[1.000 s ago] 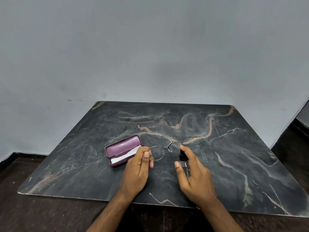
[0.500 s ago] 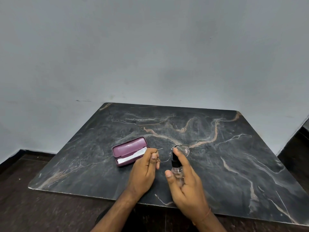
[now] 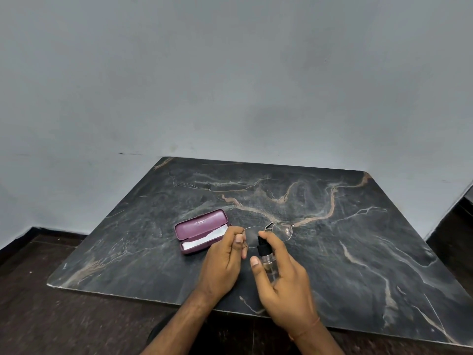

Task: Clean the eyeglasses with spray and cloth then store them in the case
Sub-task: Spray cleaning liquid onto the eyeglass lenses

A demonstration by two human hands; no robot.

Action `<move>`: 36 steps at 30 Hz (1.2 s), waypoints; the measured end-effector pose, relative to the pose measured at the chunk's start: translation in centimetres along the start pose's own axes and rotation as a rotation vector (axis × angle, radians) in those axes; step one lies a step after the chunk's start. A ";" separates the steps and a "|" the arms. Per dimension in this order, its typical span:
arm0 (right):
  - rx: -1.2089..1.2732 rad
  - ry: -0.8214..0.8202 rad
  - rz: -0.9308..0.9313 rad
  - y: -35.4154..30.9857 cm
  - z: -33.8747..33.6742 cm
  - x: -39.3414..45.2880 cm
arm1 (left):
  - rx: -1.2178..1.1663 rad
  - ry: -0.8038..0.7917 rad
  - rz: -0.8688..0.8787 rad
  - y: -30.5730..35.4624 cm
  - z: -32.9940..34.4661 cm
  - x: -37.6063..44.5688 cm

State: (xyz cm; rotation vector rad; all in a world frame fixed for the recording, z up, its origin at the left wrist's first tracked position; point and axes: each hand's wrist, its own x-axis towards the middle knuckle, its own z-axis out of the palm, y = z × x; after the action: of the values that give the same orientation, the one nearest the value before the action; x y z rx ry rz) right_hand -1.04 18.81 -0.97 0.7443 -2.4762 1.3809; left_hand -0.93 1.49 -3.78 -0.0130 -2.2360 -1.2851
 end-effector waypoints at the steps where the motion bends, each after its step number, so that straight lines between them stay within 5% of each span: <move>1: -0.003 -0.008 0.005 0.1 0.0 0.0 | -0.001 0.001 0.001 0.0 0.0 0.0; 9: -0.009 0.032 0.015 -0.1 -0.7 -0.4 | 0.000 0.007 0.018 0.2 0.0 0.0; 22: 0.037 0.356 0.281 7.0 -5.2 1.9 | 0.016 0.022 0.025 -0.1 0.2 0.0; 36: 0.060 0.270 0.346 6.9 -6.1 0.7 | -0.007 0.033 0.081 0.0 0.3 0.0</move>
State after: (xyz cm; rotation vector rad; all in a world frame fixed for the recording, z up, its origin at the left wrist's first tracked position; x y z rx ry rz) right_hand -5.63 26.63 -2.45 0.1232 -2.4298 1.5540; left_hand -1.05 1.68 -3.92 -0.0832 -2.1806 -1.2414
